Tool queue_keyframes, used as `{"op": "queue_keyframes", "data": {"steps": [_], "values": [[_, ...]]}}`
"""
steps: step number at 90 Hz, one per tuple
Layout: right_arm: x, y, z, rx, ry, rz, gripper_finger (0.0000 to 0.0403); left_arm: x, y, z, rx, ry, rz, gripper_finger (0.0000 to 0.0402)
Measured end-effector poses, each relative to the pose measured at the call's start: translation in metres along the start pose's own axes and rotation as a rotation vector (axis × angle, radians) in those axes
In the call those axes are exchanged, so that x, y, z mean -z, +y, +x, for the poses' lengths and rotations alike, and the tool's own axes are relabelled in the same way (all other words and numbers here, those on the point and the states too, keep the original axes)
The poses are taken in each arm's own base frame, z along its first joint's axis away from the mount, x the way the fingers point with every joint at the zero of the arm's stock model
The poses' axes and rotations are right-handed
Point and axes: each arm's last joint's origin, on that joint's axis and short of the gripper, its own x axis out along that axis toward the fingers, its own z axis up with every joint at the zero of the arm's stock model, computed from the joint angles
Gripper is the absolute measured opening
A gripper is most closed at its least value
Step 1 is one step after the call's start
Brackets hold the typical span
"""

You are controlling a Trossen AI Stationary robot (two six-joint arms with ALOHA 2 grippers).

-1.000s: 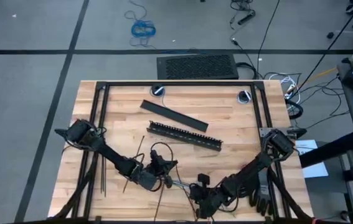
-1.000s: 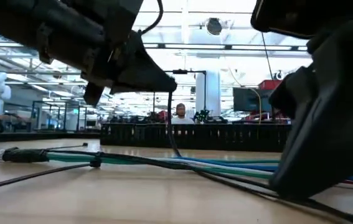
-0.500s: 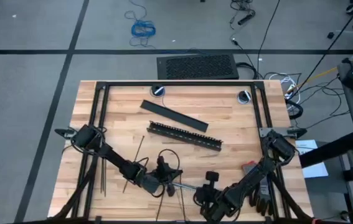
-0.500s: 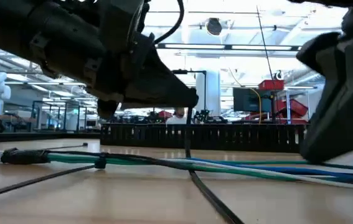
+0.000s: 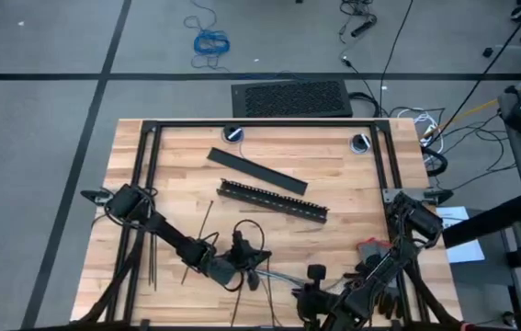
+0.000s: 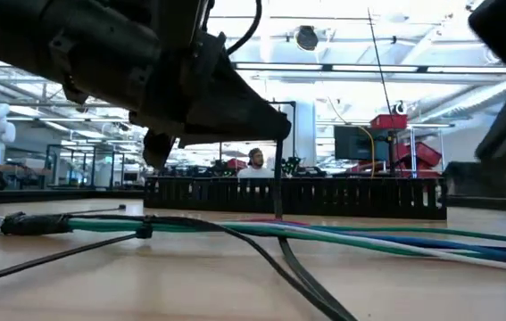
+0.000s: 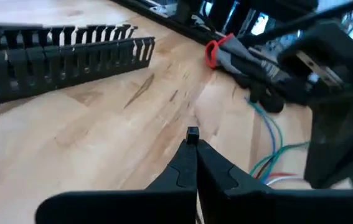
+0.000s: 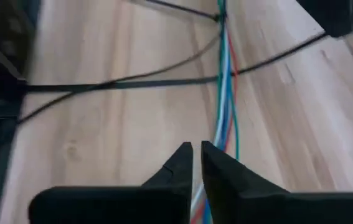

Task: Ziptie cables
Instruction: Wrap the cable wires with the black zip tie

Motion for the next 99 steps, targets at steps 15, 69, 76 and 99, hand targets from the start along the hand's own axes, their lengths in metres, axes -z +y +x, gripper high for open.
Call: {"op": "queue_keyframes", "data": {"steps": [15,69,76,99], "values": [[-0.004,0.006,-0.003,-0.039,-0.045,-0.017,0.0050,0.003,0.000,-0.001,0.000,0.003,0.037,0.0000],[-0.016,0.011,0.030,-0.265,0.005,-0.010,0.0068,0.001,0.008,0.007,0.005,0.053,0.209,0.0000],[-0.017,0.012,0.029,-0.274,-0.005,-0.002,0.0079,0.001,0.009,0.007,0.003,0.053,0.209,0.0000],[-0.011,0.020,0.022,-0.366,0.045,0.001,0.0109,0.000,0.010,0.009,0.000,0.053,0.212,0.0000]]}}
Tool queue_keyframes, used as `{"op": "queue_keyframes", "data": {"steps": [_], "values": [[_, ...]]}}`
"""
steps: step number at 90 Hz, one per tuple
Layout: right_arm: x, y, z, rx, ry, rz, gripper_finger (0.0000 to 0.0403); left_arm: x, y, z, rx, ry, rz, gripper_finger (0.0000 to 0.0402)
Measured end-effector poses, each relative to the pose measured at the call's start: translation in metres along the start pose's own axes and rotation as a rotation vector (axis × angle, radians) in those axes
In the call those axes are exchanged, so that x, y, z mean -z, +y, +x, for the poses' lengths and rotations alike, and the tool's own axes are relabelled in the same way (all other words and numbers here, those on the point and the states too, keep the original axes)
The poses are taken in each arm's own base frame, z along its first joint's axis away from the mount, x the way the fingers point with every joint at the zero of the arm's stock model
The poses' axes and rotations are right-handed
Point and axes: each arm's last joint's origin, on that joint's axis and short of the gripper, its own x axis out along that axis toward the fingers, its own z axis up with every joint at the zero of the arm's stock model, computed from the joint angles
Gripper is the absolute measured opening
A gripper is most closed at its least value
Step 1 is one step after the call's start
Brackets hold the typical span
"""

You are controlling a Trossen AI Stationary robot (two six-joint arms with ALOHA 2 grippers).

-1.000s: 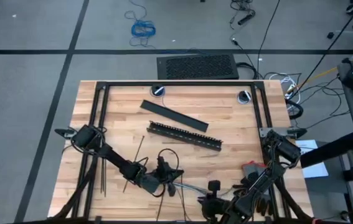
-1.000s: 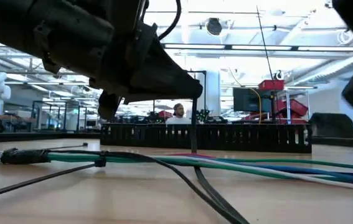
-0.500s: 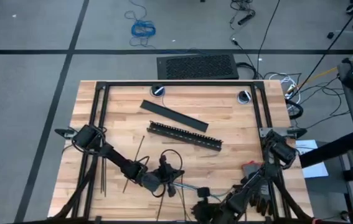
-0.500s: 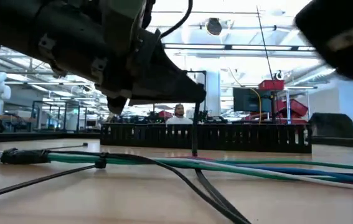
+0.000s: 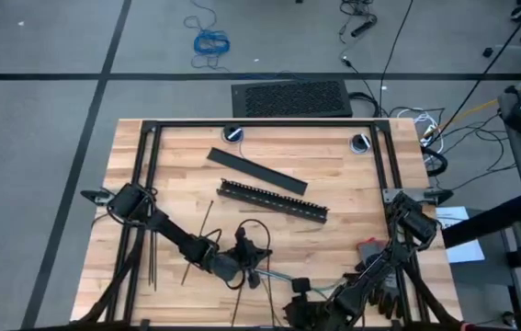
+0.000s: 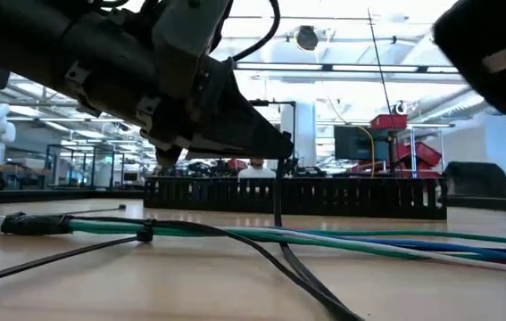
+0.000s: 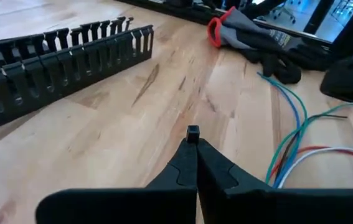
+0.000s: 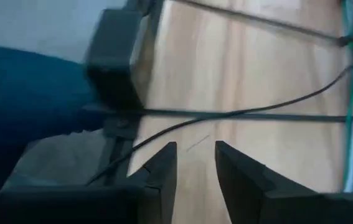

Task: Ziptie cables
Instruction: Wrap the cable wires with the black zip tie

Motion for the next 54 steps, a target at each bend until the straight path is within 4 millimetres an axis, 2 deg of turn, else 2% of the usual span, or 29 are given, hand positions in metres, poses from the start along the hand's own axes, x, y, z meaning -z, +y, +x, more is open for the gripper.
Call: {"op": "queue_keyframes", "data": {"steps": [39,54], "values": [[0.0038,0.0051,-0.0008,-0.234,0.165,0.030,0.0111,-0.0060,-0.0030,-0.0002,0.026,-0.052,0.034,0.0000],[0.0048,0.0075,-0.0019,-0.255,0.175,0.040,0.0111,-0.0093,-0.0076,-0.0007,0.133,-0.055,0.076,0.0000]]}}
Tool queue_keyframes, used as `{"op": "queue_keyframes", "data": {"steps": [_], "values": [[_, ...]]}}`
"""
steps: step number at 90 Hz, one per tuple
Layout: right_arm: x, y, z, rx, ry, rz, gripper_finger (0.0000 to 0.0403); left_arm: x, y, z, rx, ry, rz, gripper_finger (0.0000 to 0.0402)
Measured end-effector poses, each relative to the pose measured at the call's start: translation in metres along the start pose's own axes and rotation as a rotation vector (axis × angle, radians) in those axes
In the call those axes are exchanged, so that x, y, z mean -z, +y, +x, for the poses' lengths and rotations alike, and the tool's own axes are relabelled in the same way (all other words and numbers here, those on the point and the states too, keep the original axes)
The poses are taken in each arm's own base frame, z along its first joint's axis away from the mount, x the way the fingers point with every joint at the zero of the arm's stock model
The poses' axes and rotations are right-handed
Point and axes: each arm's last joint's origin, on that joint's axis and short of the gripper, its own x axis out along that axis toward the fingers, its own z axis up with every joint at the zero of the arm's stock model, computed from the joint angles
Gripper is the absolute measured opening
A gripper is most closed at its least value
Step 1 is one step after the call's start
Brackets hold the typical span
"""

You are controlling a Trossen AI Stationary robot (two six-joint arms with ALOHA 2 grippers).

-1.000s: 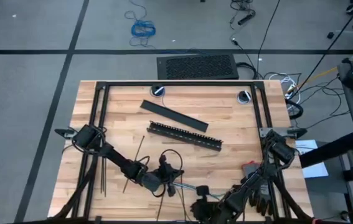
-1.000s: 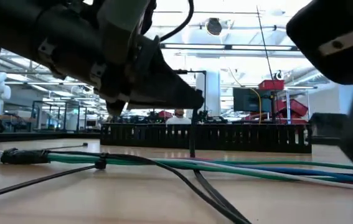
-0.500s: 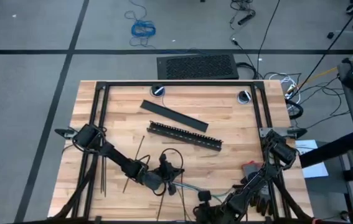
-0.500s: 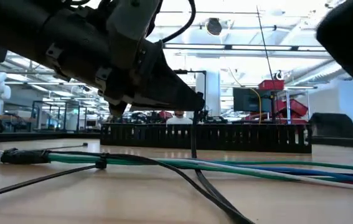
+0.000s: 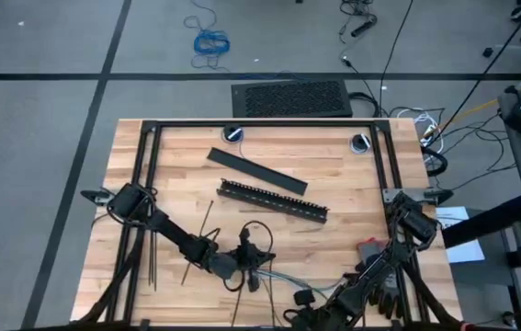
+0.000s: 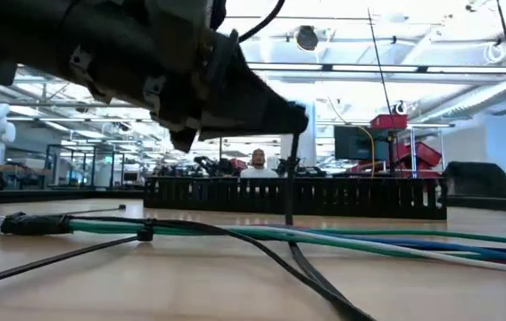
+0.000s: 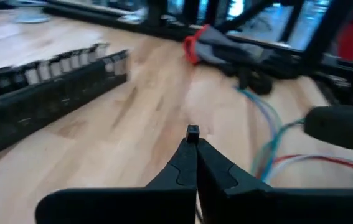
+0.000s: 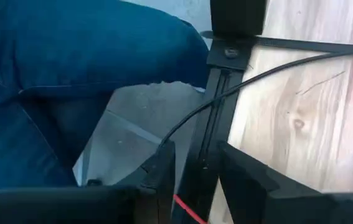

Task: Ziptie cables
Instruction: Wrap the cable wires with the black zip tie

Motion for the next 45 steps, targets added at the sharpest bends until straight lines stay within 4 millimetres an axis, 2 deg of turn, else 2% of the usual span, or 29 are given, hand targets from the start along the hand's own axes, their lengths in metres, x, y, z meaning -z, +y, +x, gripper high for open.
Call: {"op": "queue_keyframes", "data": {"steps": [15,32,45], "values": [[0.000,0.000,0.000,0.014,-0.009,0.031,0.0111,0.000,-0.001,0.000,0.032,0.011,0.014,0.0000],[0.000,0.000,-0.001,0.130,-0.097,0.050,0.0111,0.001,-0.002,0.000,0.083,0.025,0.066,0.0000],[0.003,0.013,-0.004,0.117,-0.128,0.106,0.0111,0.000,-0.001,0.001,0.081,0.024,0.083,0.0000]]}}
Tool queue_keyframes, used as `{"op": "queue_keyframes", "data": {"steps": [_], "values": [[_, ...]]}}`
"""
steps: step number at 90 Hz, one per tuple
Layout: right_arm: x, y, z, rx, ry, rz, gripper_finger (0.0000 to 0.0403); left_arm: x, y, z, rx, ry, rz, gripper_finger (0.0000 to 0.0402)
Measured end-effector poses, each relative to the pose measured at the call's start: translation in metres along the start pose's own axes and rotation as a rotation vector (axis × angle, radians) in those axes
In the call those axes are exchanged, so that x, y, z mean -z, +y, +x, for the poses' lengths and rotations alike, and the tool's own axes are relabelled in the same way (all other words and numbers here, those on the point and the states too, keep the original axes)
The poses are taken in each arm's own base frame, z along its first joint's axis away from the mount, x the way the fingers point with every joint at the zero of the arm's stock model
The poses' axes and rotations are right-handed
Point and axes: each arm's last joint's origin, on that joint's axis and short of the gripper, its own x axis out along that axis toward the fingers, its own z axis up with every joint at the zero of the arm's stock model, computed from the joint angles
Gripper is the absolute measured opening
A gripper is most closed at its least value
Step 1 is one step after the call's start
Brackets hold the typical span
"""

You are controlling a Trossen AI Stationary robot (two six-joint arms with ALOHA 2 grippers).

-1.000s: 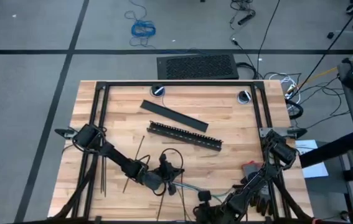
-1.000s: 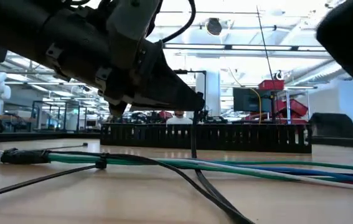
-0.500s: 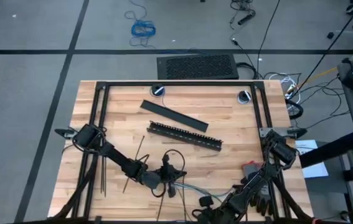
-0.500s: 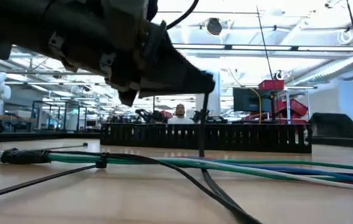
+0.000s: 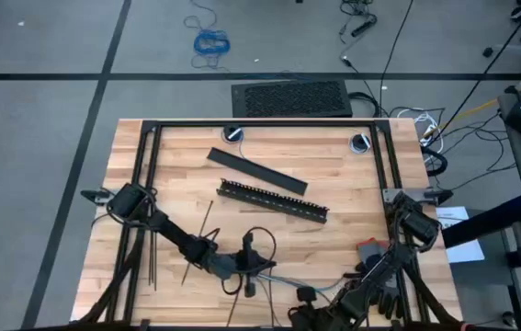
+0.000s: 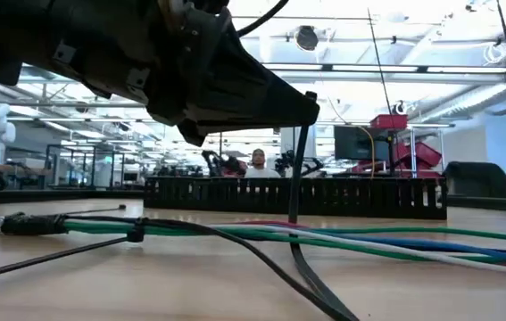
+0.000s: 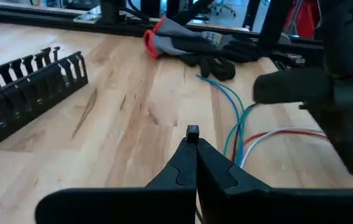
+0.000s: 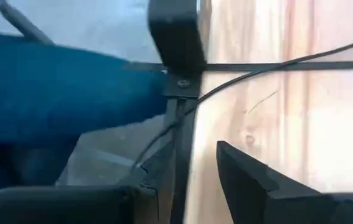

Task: Ziptie cables
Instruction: Wrap the cable wires with the black zip tie

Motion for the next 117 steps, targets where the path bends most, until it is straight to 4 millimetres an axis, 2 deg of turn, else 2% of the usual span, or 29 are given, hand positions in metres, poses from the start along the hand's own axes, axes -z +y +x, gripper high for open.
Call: {"op": "queue_keyframes", "data": {"steps": [20,26,45,61,83,96,117], "values": [[-0.003,0.037,-0.020,-0.054,-0.095,0.040,0.0111,0.000,-0.001,0.000,0.032,0.008,0.003,0.0000],[-0.001,0.044,-0.021,-0.064,-0.104,0.066,0.0111,0.000,-0.001,0.000,0.032,0.008,0.003,0.0000],[0.020,0.043,0.017,-0.008,-0.039,0.139,0.0111,0.000,-0.001,0.000,0.032,0.009,-0.022,0.0000],[0.024,0.048,0.034,0.093,-0.031,0.124,0.0111,-0.001,0.001,0.001,0.019,0.004,-0.030,0.0000],[0.016,0.065,0.030,0.264,0.042,0.036,0.0111,-0.001,0.002,0.001,0.013,0.000,-0.020,0.0000],[0.003,0.078,0.021,0.275,0.003,0.022,0.0111,-0.001,0.002,0.001,0.010,-0.002,-0.033,0.0000],[-0.001,0.072,0.025,0.338,0.009,-0.016,0.0111,-0.001,0.002,0.002,0.009,-0.002,-0.037,0.0000]]}}
